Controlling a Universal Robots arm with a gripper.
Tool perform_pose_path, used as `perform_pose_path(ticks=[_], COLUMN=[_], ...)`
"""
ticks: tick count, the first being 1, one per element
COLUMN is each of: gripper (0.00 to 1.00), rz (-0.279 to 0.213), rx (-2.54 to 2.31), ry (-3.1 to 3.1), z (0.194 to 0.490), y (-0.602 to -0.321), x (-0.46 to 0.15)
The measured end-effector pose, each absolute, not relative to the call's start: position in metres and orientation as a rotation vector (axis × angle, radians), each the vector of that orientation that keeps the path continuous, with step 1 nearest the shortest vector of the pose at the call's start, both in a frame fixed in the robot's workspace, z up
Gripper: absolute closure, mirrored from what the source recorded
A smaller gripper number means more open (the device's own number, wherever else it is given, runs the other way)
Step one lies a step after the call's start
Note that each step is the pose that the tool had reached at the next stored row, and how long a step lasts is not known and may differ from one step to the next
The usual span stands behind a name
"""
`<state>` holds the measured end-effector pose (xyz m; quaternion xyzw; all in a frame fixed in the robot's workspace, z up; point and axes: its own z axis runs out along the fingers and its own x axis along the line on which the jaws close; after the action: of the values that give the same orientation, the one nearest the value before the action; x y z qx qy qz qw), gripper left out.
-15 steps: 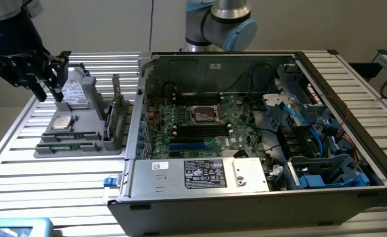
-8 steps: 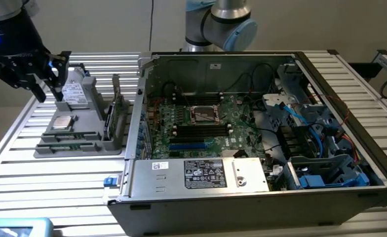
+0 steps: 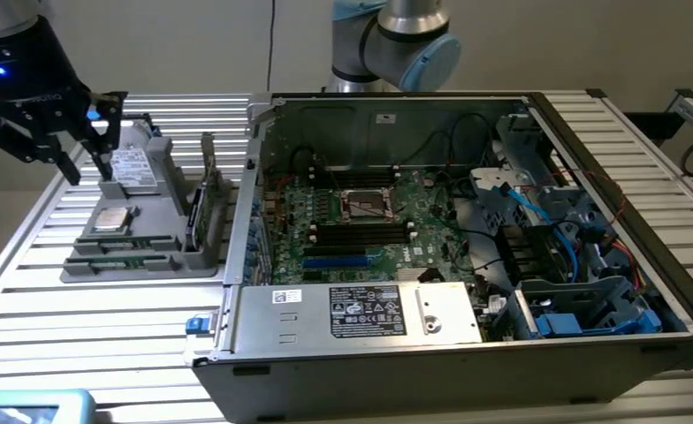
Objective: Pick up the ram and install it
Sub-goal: 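Reach for the ram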
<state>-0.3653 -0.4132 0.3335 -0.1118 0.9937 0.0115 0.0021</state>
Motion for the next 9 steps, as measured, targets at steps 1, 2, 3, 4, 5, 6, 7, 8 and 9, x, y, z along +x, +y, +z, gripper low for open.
perform_pose_path(ticks=[1, 2, 3, 4, 5, 6, 7, 8, 9], gripper=[0.58, 0.58, 0.58, 0.58, 0.58, 0.58, 0.58, 0.58, 0.58], rz=[0.036, 0.036, 0.036, 0.036, 0.036, 0.037, 0.037, 0.037, 0.037], rx=[-0.378, -0.407, -0.435, -0.463, -0.491, -0.521, -0.547, -0.577, -0.605], ry=[3.115, 3.111, 3.108, 3.104, 3.100, 3.095, 3.091, 3.085, 3.080], z=[0.3334, 0.3334, 0.3333, 0.3333, 0.3333, 0.3332, 0.3332, 0.3332, 0.3331], y=[-0.4132, -0.4132, -0.4132, -0.4132, -0.4132, -0.4132, -0.4132, -0.4132, -0.4132], x=[-0.3653, -0.3653, -0.3653, -0.3653, -0.3653, -0.3653, -0.3653, -0.3653, -0.3653])
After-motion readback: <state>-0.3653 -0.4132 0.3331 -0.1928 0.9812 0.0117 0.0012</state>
